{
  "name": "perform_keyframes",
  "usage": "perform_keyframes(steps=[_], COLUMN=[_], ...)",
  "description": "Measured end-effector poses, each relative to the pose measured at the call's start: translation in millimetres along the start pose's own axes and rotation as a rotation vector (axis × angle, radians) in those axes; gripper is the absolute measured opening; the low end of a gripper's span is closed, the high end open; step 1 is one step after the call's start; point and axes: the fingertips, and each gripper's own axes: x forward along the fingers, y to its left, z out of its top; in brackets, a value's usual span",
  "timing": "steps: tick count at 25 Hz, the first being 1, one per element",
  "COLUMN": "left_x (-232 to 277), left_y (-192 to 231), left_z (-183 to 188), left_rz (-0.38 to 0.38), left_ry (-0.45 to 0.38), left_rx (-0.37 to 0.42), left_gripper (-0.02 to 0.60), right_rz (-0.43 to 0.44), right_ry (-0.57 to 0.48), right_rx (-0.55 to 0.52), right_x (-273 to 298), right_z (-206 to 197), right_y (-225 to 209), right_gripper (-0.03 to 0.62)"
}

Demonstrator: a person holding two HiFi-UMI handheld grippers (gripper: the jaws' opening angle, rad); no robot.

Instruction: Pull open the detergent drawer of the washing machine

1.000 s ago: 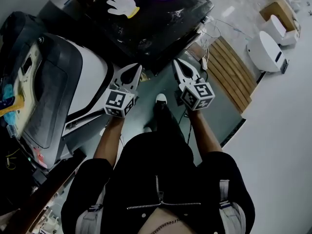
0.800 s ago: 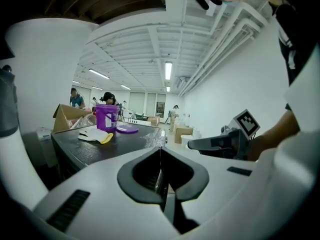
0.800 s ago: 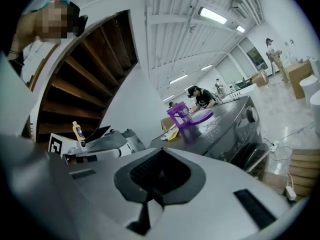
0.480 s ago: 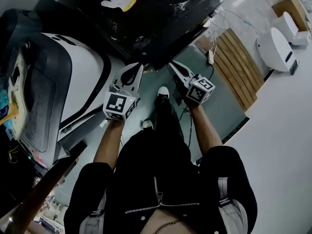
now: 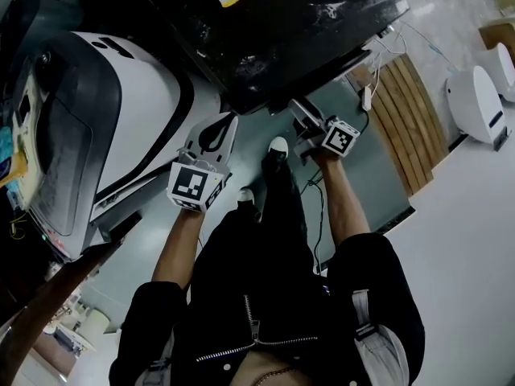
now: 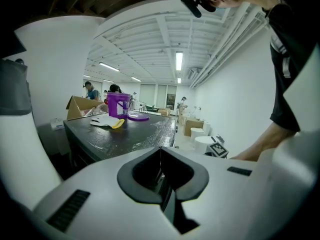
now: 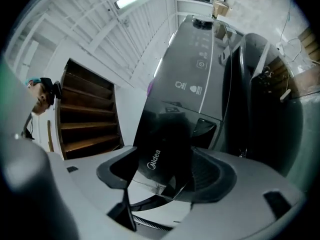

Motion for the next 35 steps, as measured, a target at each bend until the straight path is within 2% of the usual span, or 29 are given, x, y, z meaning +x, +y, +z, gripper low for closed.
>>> perform_keyframes(steps=[7, 9, 13, 18, 28, 35], left_x=[-11, -16, -32, -42, -49, -57], left_y=[8, 9, 17, 23, 14, 8], left_z=[-11, -11, -16, -25, -26, -30], left_rz=[0.055, 0.063, 0.089, 0.105, 0.065, 0.039], left_ry=[0.027, 0.034, 0.048, 0.054, 0.048, 0.053], left_rx=[-0.029, -0.030, -0.035, -0.062, -0.055, -0.051], left_gripper=[0.020, 0.020, 0.020, 0.020, 0.020, 0.020], right_rz=[0.121, 0.163, 0.246, 0.325, 0.324, 0.314], right_ry=[0.038, 0.027, -0.012, -0.092, -0.129, -0.203], right_rx=[0.071, 0.097, 0.170, 0.296, 0.317, 0.329], right_x=[22, 26, 28, 25, 5, -18], right_z=[0, 3, 3, 12, 6, 5], right_y=[-6, -5, -3, -9, -5, -4], right_gripper=[0.328, 0.347, 0.344, 0.313, 0.291, 0.284])
